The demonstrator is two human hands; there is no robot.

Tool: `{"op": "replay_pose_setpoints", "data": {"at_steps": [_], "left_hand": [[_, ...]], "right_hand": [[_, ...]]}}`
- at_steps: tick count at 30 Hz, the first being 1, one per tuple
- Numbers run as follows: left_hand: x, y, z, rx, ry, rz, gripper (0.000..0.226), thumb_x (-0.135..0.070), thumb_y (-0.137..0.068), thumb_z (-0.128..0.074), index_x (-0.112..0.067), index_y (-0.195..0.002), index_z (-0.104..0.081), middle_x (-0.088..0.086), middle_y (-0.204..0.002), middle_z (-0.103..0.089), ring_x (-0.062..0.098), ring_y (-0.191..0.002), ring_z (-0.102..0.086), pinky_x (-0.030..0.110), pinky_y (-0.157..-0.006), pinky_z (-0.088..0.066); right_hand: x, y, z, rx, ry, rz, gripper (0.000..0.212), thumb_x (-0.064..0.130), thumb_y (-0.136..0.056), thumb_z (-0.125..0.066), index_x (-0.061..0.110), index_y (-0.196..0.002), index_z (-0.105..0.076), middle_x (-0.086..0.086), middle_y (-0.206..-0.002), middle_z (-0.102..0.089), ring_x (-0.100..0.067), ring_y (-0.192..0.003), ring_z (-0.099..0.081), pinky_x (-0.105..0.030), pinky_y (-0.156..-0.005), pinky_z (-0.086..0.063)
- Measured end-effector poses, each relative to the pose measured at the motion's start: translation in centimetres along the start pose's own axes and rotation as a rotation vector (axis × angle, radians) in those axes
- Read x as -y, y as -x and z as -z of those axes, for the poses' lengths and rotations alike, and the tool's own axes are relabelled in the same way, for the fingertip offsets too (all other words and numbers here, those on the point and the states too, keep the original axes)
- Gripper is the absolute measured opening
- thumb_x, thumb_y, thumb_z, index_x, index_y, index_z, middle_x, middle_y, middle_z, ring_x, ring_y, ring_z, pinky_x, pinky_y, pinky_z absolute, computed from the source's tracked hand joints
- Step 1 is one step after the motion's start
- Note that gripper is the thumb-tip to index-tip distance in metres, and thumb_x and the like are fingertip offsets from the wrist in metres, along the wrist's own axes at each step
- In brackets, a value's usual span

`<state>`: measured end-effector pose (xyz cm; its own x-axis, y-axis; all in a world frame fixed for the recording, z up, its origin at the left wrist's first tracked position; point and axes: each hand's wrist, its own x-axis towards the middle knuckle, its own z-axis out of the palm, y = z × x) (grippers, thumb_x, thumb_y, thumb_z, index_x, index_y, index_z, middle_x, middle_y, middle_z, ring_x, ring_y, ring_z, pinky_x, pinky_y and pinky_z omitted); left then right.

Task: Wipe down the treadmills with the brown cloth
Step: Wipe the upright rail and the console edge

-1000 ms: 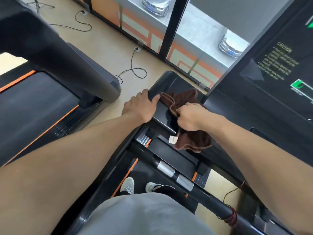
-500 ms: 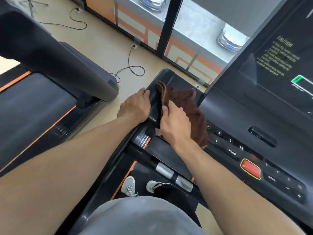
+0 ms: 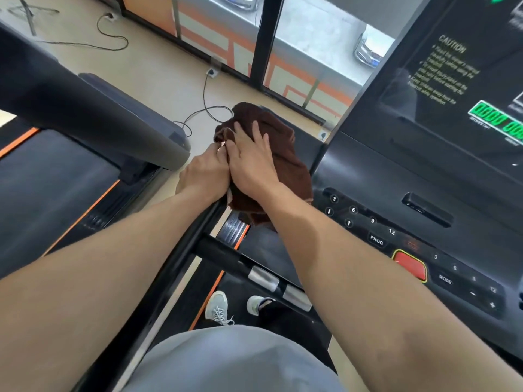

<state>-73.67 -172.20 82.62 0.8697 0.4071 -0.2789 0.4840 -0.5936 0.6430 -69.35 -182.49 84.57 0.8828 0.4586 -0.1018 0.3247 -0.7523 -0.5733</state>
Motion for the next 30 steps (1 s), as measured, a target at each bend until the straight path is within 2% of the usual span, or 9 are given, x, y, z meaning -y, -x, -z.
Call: {"op": "replay_pose_setpoints", "data": {"at_steps": [3,6,8,15,19,24,27,30], "left_hand": [[-0.1,0.0,-0.1,-0.01,0.025,0.005,0.041,-0.046,-0.103,-0.021,-0.029,-0.114,-0.057,0.013,-0.119,-0.067,0.039,-0.11,-0.058,0.044,-0.083,-0.035],[-0.5,0.1,0.1,-0.002,0.008,0.031,0.042,-0.045,-0.105,-0.023,-0.028,-0.124,-0.057,0.015,-0.123,-0.065,0.04,-0.115,-0.057,0.045,-0.088,-0.035],[-0.8,0.3,0.2,0.0,0.002,0.038,0.042,-0.043,-0.107,-0.023,-0.027,-0.128,-0.055,0.017,-0.126,-0.064,0.041,-0.118,-0.056,0.047,-0.094,-0.037],[-0.4,0.1,0.1,0.005,0.002,0.018,0.045,-0.045,-0.108,-0.021,-0.028,-0.136,-0.051,0.015,-0.129,-0.063,0.04,-0.118,-0.055,0.046,-0.091,-0.035],[-0.5,0.0,-0.1,-0.012,-0.033,0.017,0.044,-0.044,-0.108,-0.019,-0.027,-0.129,-0.054,0.016,-0.126,-0.064,0.04,-0.114,-0.056,0.045,-0.085,-0.033],[-0.7,0.2,0.0,-0.027,-0.046,0.004,0.045,-0.045,-0.107,-0.018,-0.027,-0.125,-0.056,0.016,-0.122,-0.065,0.04,-0.111,-0.057,0.043,-0.082,-0.032],[-0.6,0.2,0.1,-0.021,-0.053,0.016,0.043,-0.043,-0.108,-0.018,-0.027,-0.124,-0.054,0.018,-0.124,-0.064,0.042,-0.112,-0.056,0.045,-0.084,-0.031],[-0.7,0.3,0.2,-0.003,-0.059,0.023,0.043,-0.042,-0.109,-0.018,-0.026,-0.129,-0.053,0.016,-0.125,-0.064,0.038,-0.108,-0.055,0.043,-0.084,-0.03]], "right_hand": [[-0.8,0.7,0.0,0.009,0.201,-0.07,0.055,0.037,-0.11,-0.028,0.029,-0.163,-0.021,0.004,-0.172,-0.008,-0.022,-0.158,0.012,-0.044,-0.127,0.007],[-1.3,3.5,0.0,0.061,0.3,-0.199,0.062,0.048,-0.109,-0.024,0.031,-0.165,-0.004,0.003,-0.173,0.003,-0.024,-0.157,0.017,-0.042,-0.128,0.004],[-1.6,4.7,-0.4,0.073,0.388,-0.203,0.064,0.053,-0.108,-0.021,0.031,-0.165,0.001,0.003,-0.173,0.006,-0.024,-0.158,0.015,-0.039,-0.128,0.002],[-3.7,-1.2,1.4,-0.029,0.502,-0.172,0.066,0.057,-0.107,-0.011,0.026,-0.165,-0.002,0.0,-0.173,-0.001,-0.028,-0.158,0.014,-0.047,-0.126,0.011],[-2.4,0.2,0.0,-0.072,0.461,-0.142,0.064,0.051,-0.108,-0.013,0.024,-0.165,-0.006,-0.002,-0.173,-0.002,-0.028,-0.158,0.012,-0.047,-0.126,0.011],[-1.8,2.9,-1.5,-0.005,0.466,-0.051,0.059,0.046,-0.109,-0.014,0.028,-0.165,-0.001,0.001,-0.173,0.002,-0.023,-0.158,0.012,-0.044,-0.127,0.007],[-3.0,0.6,0.3,-0.005,0.445,-0.019,0.059,0.048,-0.109,-0.016,0.031,-0.165,-0.007,0.004,-0.173,-0.002,-0.023,-0.159,0.009,-0.044,-0.127,0.007],[-4.6,-2.9,2.4,-0.072,0.549,-0.091,0.061,0.05,-0.108,-0.012,0.028,-0.165,-0.01,0.001,-0.172,-0.008,-0.03,-0.158,0.007,-0.05,-0.127,0.007]]}}
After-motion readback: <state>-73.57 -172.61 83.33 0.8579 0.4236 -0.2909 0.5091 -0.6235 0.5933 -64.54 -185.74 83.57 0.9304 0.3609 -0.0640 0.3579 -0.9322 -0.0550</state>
